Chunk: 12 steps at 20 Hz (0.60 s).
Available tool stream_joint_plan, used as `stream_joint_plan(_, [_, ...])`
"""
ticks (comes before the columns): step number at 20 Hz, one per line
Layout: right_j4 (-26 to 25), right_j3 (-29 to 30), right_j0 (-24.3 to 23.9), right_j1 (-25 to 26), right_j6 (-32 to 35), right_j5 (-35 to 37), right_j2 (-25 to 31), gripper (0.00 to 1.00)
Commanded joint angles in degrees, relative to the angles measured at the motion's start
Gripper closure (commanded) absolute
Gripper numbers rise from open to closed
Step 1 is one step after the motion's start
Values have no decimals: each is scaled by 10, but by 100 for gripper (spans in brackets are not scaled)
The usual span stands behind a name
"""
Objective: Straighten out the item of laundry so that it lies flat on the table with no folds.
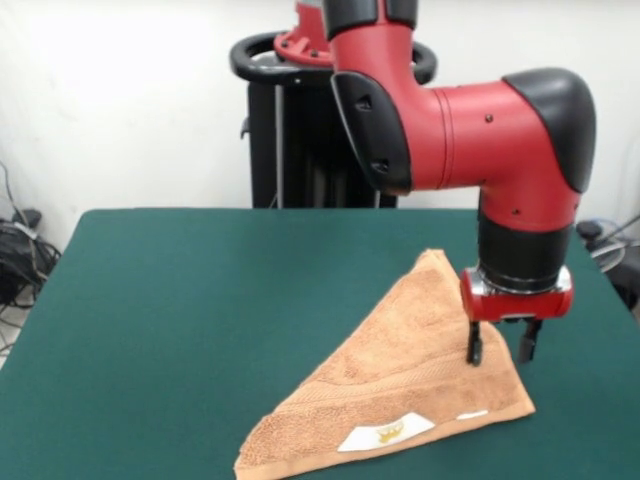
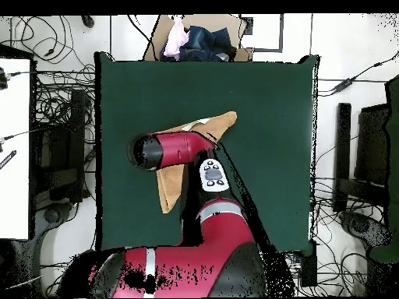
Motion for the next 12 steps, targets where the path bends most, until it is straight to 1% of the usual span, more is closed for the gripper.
stream_joint_plan(1, [27,50,18,26,91,13,21,0])
stream_joint_plan(8, [26,19,29,71,95,-30,17,0])
stream_joint_plan(12, [16,4,23,92,83,-47,15,0])
